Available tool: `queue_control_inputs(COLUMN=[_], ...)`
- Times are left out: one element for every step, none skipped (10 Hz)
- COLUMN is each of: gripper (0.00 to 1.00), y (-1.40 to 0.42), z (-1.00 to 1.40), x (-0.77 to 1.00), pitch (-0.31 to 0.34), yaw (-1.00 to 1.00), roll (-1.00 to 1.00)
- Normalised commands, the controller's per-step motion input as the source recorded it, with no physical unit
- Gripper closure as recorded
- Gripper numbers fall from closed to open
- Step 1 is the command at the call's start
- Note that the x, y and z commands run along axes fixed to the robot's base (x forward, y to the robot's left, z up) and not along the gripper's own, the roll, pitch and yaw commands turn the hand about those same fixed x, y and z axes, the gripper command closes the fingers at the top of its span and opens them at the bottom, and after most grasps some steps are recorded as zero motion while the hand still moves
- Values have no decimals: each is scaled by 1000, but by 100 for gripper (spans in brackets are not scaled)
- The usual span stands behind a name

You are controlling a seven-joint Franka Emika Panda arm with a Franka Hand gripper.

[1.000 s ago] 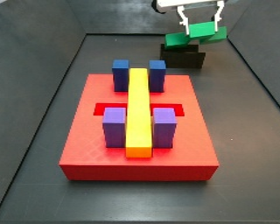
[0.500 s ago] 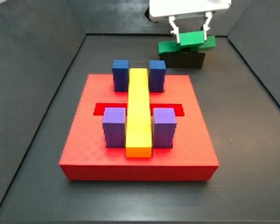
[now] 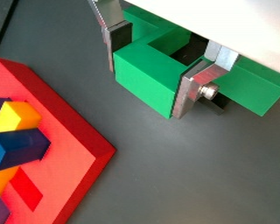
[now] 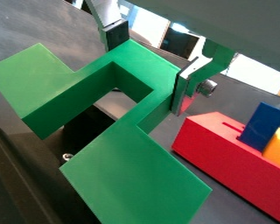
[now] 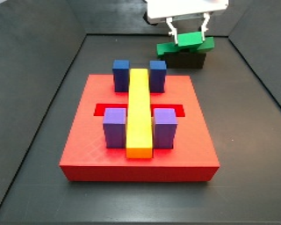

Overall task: Pick up the green object. Move up. Place the green object on the fixture. Regrasp the green object. Move to above the board. Insert the green object.
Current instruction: Place the green object on the fixture, then regrasp the green object.

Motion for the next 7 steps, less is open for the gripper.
queue_control_inputs(gripper=[100, 100, 100, 100, 0, 0, 0], y=[0, 0, 0, 0, 0, 0, 0], z=[0, 0, 0, 0, 0, 0, 226], x=[46, 46, 29, 0, 0, 26, 74], pitch=[0, 0, 0, 0, 0, 0, 69], yaw=[-231, -220, -97, 0, 0, 0, 0], roll=[200, 97, 0, 0, 0, 0, -14])
